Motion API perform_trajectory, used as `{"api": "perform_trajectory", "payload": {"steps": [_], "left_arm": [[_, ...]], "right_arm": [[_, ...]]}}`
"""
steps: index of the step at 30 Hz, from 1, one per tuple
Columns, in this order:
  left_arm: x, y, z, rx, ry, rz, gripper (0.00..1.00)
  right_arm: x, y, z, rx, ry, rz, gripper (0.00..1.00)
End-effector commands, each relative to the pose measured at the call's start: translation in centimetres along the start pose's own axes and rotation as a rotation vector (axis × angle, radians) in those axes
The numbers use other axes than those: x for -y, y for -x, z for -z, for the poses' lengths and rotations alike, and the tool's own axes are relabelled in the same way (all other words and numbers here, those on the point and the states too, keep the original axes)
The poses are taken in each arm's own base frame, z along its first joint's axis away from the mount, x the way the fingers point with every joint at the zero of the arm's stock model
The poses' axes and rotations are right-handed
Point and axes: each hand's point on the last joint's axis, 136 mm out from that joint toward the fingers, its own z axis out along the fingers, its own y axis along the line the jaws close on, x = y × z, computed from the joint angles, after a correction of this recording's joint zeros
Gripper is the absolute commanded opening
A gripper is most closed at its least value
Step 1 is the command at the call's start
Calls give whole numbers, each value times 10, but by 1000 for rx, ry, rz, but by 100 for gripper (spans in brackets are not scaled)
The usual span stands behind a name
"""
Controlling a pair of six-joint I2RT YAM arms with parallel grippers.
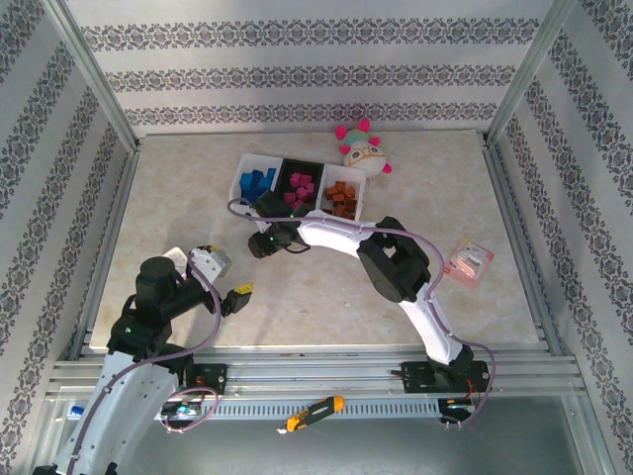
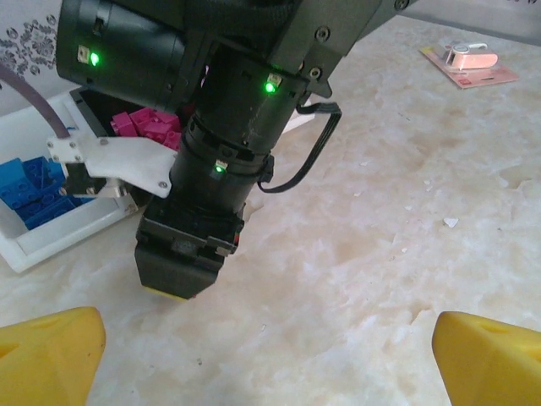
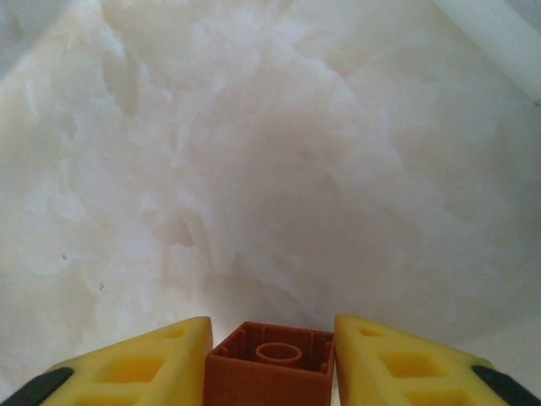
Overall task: Sort the legos into containers by color
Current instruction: Pick up the lego from the center of the table, then place the lego in the container.
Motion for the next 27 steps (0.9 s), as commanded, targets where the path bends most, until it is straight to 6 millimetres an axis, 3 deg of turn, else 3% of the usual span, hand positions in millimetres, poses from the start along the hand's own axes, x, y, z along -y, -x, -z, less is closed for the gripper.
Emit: {"api": "perform_trajectory", "payload": {"steps": [1,7,13,16,21,27], "left_arm": [[-1,2,-2,19,6,-4,99],[-3,4,-6,27,-1,-4,99],[-1,12,-17,59,-51,-18,99],[-2,22,-26,100,-81,-17,99],[-7,38,-44,155,-116,11,99],[-15,55,-72,208,-130,50,99]], "right_arm": [[2,2,14,4,-27,-4,34],[7,12,38,48,-45,-27,32],[27,30,86,158,-87,-101,32],[50,39,114,222,-137,-139,32],[108,54,147,312,-231,-227,33],[166,72,148,348,-318,-297,33]]}}
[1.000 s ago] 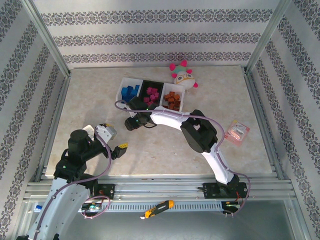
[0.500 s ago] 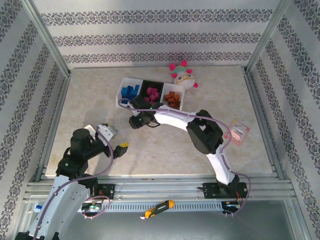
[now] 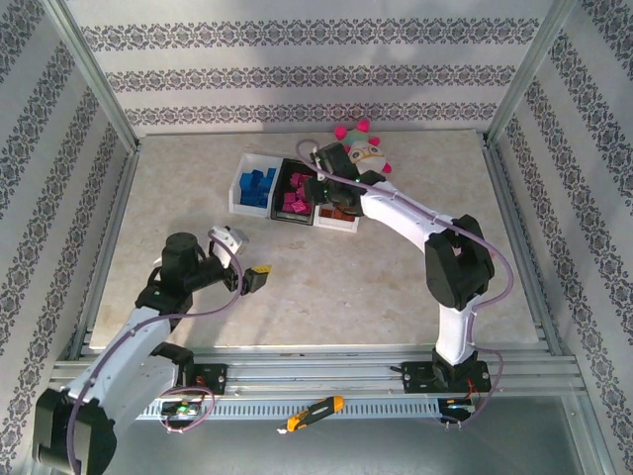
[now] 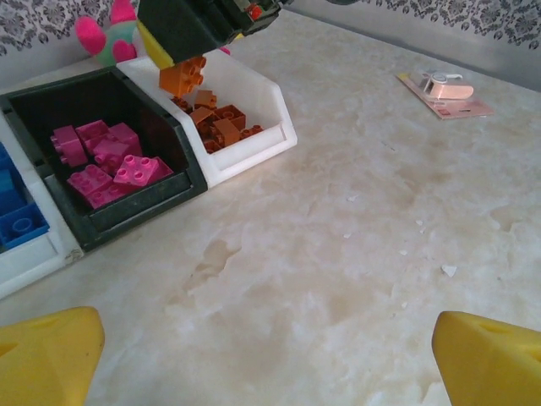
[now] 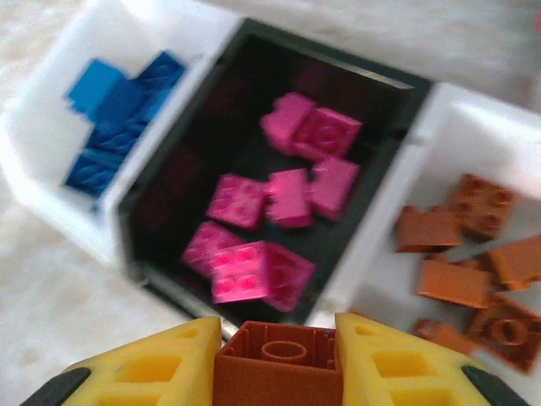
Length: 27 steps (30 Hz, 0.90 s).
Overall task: Sort the legos into containers by color
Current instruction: Place the lego in the container.
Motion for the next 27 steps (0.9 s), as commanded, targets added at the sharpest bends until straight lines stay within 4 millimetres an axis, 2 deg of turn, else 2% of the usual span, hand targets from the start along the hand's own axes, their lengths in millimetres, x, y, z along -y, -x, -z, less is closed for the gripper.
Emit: {"api": "perform_trajectory", "payload": {"steps": [1,7,11,13,17,21,27], "left_arm": [[0,43,-10,151,-23,-45,99],[-14,50,-32,159,20,-49,99],[-21,52,-39,154,37,-49,99],[-25,52,-40,152,54,-42,99],[-37,49,-37,144,126,-29,99],[-53,45,-32,137,211,-12,99],[-76,39,-20,136,320,48,99]], "right_arm": [[18,15,-16,30,-59,-27,33],[43,16,-44,13,-114,-53,33],[51,14,-51,0,-129,-59,35],[51,17,-47,10,-132,-60,40],[51,24,-34,34,-134,-56,42],[51,27,-16,60,-132,-52,64],[54,33,16,110,-137,-48,80]]}}
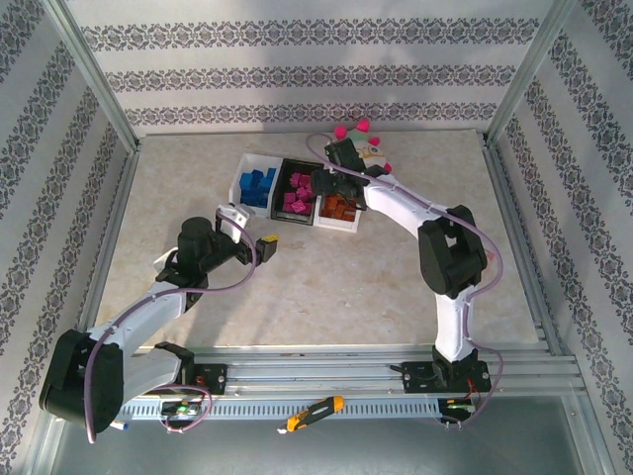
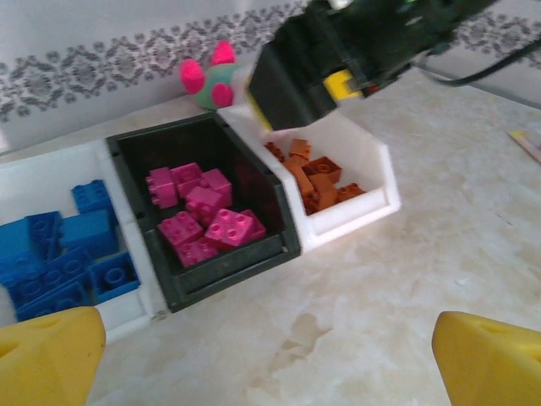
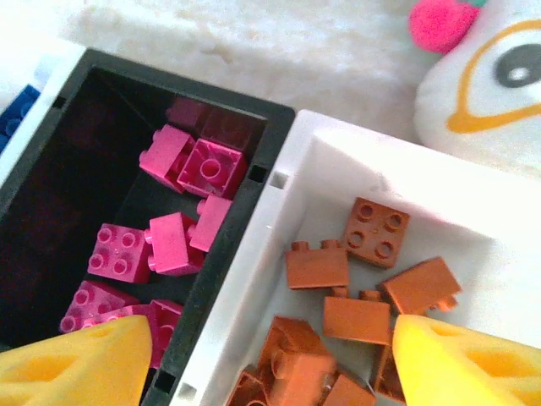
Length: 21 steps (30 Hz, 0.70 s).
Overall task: Sort the legos into containers by color
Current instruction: Place the lego in the container, then reset both arms
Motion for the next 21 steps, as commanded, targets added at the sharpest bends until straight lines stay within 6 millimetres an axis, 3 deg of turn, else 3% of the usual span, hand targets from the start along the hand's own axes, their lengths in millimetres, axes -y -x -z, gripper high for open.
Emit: {"api": "perform_trajectory", "payload": {"steps": [1,5,7,12,18,21], "left_arm": [[-23,15,9,58,113,22,99],[-52,3,21,26,241,50,99],[-73,-5,31,21,332,66,99],[-121,-30,56,18,535,110,99],[-137,-60,55,1,570,123,99],[-138,-76,48,-4,565,137,99]], "right_arm": [[9,24,37,91,-11,-1,86],[22,19,63,130,-20,0,98],[32,13,77,165,-26,15,98],[92,-16,104,241,-126,-39,98],[164,-70,123,293,-257,-57,98],[191,-78,131,329,-299,-120,98]]}}
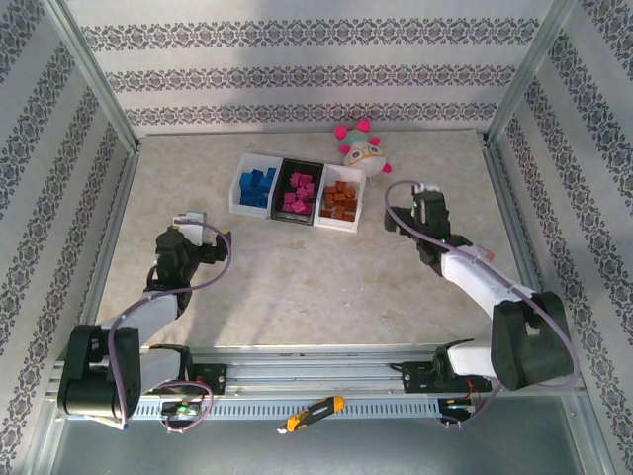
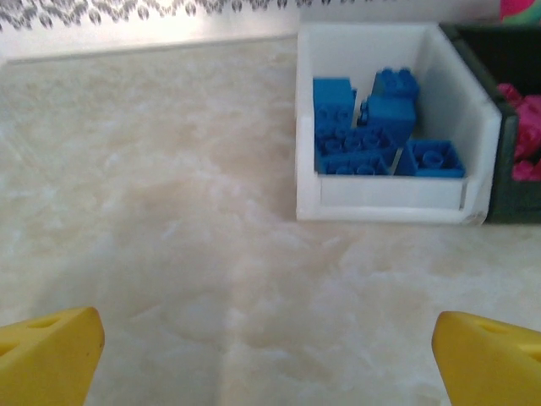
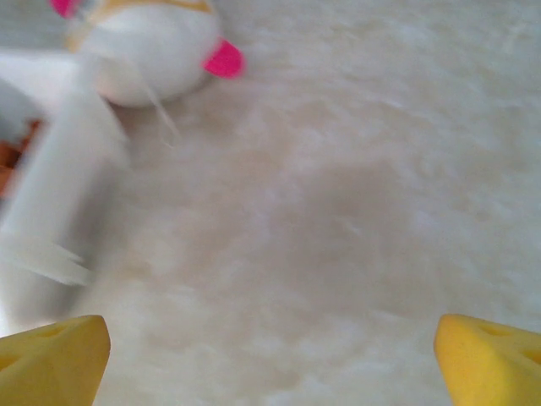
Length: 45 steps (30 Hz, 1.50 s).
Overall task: Sort the legos into containers by color
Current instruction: Reset both arms
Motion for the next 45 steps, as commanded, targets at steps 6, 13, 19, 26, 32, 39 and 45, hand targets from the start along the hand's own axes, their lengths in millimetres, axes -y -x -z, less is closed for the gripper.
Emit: {"api": "perform_trajectory", "payload": {"steps": [6,13,19,26,32,39,45], "left_arm": [[-10,19,-18,137,40,36,99],[-11,4,-31,163,46,22,99],[-22,-2,-32,167,107,49,99],[-34,-6,-50,60,169,85,99],[-36,-6,-51,56,173,80,99],[-35,-5,-51,61,171,80,99],[-31,-5,-53,52,148,71,99]], "right_arm": [[35,27,11,177,-96,91,98],[46,11,8,274,-72,-7,98],[43,8,-4,292,-54,-14,98],[42,19,-23,310,-45,82,98],[50,6,-30,357,-4,31,98],[47,8,-30,359,19,39,98],[47,8,-31,355,18,39,98]]}}
